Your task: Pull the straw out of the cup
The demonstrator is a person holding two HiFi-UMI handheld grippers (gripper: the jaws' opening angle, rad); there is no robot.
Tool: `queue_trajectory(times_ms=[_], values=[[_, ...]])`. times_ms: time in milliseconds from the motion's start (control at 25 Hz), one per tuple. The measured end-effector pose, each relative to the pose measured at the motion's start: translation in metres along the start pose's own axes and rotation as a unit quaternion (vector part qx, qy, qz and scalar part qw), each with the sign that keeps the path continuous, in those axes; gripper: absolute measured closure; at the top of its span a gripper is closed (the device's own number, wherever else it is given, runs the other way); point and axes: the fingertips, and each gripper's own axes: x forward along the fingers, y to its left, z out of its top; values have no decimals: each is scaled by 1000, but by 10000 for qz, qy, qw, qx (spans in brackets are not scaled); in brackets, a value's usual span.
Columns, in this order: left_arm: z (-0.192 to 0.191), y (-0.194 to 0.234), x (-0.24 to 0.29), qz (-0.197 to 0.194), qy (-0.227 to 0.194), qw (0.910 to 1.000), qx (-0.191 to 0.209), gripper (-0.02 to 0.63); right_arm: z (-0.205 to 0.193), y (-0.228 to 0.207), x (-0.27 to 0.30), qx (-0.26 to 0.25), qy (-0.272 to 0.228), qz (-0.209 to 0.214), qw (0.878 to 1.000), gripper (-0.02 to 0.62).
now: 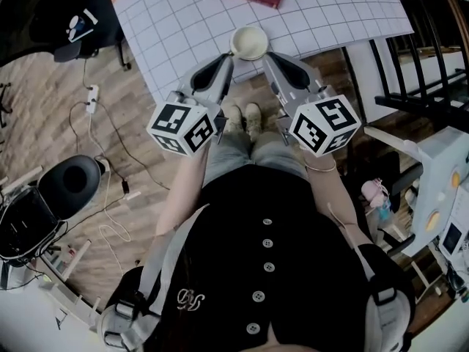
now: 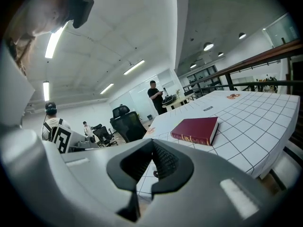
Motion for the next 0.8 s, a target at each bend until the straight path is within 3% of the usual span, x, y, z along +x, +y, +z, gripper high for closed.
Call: queue_trajectory(times_ms=[360,640,800], values=[[-21,8,12,-16,351,9993,99,554,-23,-7,9,231,169,-65,9996,595],[-45,20,16,234,605,9979,-36,438,-36,-13,11,334,272,-100,9990,595],[-57,25,22,320,737,9968,-32,422,-39,-23,12,371,277,-164,9988,595]])
